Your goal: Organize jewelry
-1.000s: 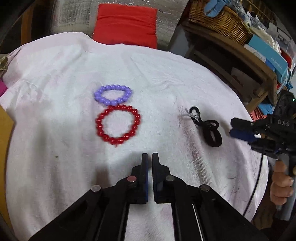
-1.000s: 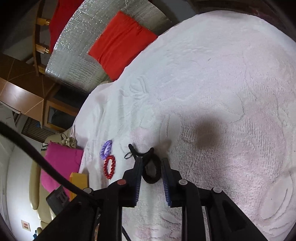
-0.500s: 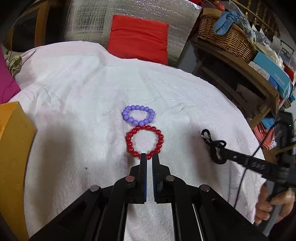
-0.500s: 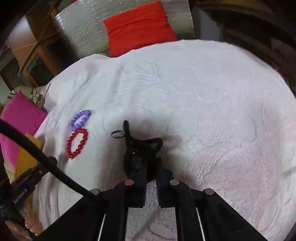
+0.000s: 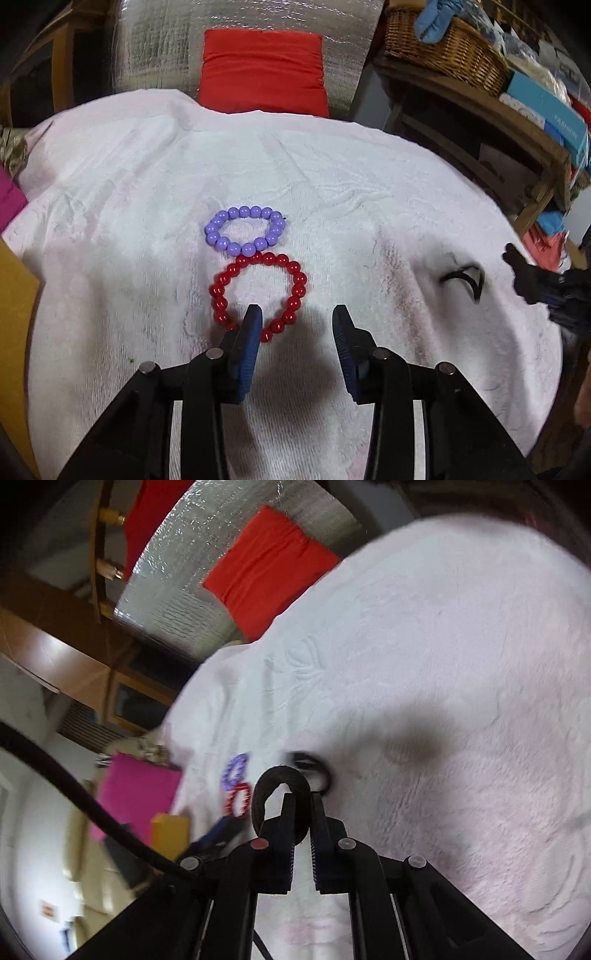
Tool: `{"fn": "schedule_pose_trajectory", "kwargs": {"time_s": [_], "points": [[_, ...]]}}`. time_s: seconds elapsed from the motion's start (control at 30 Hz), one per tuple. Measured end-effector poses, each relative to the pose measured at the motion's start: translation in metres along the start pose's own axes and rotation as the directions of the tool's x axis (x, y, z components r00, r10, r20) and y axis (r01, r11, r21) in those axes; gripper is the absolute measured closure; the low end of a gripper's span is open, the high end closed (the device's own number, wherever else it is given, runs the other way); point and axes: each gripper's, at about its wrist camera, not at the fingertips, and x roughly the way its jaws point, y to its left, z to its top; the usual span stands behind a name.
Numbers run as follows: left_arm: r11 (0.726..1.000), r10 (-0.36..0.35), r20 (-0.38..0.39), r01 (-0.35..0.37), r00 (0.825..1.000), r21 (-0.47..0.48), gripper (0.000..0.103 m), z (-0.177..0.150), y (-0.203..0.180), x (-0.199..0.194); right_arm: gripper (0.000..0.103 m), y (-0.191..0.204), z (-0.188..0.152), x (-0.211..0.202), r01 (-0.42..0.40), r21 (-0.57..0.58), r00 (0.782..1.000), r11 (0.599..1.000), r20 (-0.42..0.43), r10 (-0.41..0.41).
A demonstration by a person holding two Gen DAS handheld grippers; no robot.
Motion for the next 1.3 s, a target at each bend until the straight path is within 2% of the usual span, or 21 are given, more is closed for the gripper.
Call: {"fn": "schedule_pose_trajectory", "kwargs": {"time_s": [0.03,0.07,0.17,0.27,0.37,0.63,0.87,1.07,1.3], "points": [[1.0,0.011,-0.012,-0.01,1.0,0.007,0.07,-0.001,-0.001,0.003,0.095,0.0,0.0,0.001,-0.001,-0.001,1.0,1.0,-0.012,0.001],[1.0,0.019,-0.034,-0.019,0.999,0.006,0.081,-0.001,0.0,0.008,0.095,0.0,0.0,0.003,-0.005,-0.002,1.0,1.0,-0.027,0.005],[1.0,-0.01,-0.046,0.01,0.999,0.015,0.094,-0.002,-0.003,0.007,0.095,-0.005,0.001,0.008,0.016,0.011,0.999,1.0,-0.048,-0.016],[0.998,-0.025,-0.062,0.028,0.998,0.053,0.094,-0.005,-0.012,0.005,0.095,-0.013,0.004,0.002,0.054,0.045,0.999,0.998,-0.009,-0.053],[0.995,-0.097,-0.096,0.1,0.991,0.02,0.094,-0.008,-0.011,0.0,0.095,-0.021,0.008,-0.002,0.07,0.089,0.997,0.994,0.028,-0.073],[0.984,-0.178,-0.125,0.179,0.976,0.002,0.094,-0.023,-0.004,-0.02,0.095,-0.015,0.006,0.007,0.079,0.092,0.997,0.993,0.014,-0.081],[0.972,-0.232,-0.087,0.233,0.969,0.007,0.094,-0.028,0.006,-0.05,0.095,0.007,-0.005,0.026,0.077,0.041,0.997,0.996,-0.019,-0.076],[0.961,-0.267,-0.076,0.271,0.961,0.05,0.094,-0.036,0.002,-0.069,0.095,0.018,-0.012,0.04,0.079,0.025,0.996,0.997,-0.031,-0.078],[0.945,-0.325,-0.003,0.325,0.946,-0.04,0.094,-0.03,0.025,-0.087,0.095,0.029,-0.015,0.049,0.064,0.004,0.997,0.998,-0.035,-0.064]]}}
